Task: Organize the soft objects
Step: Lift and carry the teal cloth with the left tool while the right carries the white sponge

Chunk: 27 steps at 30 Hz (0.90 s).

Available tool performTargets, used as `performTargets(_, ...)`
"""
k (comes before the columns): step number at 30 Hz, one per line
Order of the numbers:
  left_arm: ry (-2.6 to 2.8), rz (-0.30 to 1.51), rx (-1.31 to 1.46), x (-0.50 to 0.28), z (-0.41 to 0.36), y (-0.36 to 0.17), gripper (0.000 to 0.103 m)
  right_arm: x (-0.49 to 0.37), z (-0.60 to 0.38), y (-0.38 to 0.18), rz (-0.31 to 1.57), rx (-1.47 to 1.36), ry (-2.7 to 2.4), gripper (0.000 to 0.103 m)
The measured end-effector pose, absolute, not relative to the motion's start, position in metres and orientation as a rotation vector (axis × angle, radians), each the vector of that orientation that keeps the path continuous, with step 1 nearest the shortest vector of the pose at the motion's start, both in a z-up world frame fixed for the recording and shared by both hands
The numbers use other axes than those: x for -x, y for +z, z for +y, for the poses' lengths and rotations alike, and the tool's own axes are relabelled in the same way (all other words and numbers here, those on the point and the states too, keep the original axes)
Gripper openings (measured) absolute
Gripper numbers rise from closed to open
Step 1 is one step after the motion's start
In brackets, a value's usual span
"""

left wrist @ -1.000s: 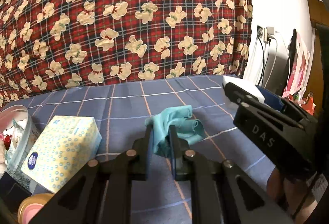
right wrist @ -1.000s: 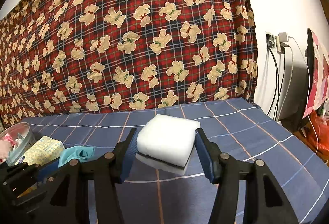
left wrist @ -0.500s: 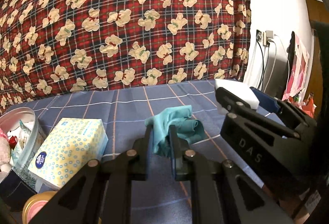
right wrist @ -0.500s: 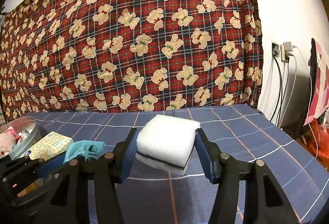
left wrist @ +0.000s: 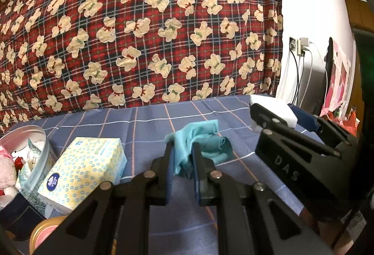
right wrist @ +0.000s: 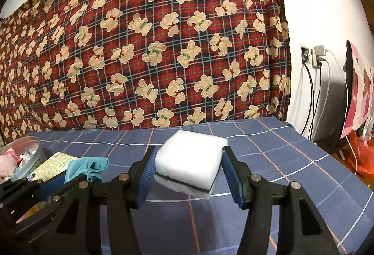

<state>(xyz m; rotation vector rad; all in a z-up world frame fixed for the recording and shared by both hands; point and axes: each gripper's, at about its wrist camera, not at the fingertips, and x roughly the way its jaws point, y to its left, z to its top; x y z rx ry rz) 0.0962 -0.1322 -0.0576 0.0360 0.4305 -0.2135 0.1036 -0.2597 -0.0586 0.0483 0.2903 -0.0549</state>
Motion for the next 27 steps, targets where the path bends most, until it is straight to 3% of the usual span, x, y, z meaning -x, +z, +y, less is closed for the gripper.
performTargets(27, -0.15, 0.365, -0.026, -0.071, -0.11, -0.053, 0.012, -0.095, -0.249, -0.057, 0.273, -0.044, -0.018, 0.059)
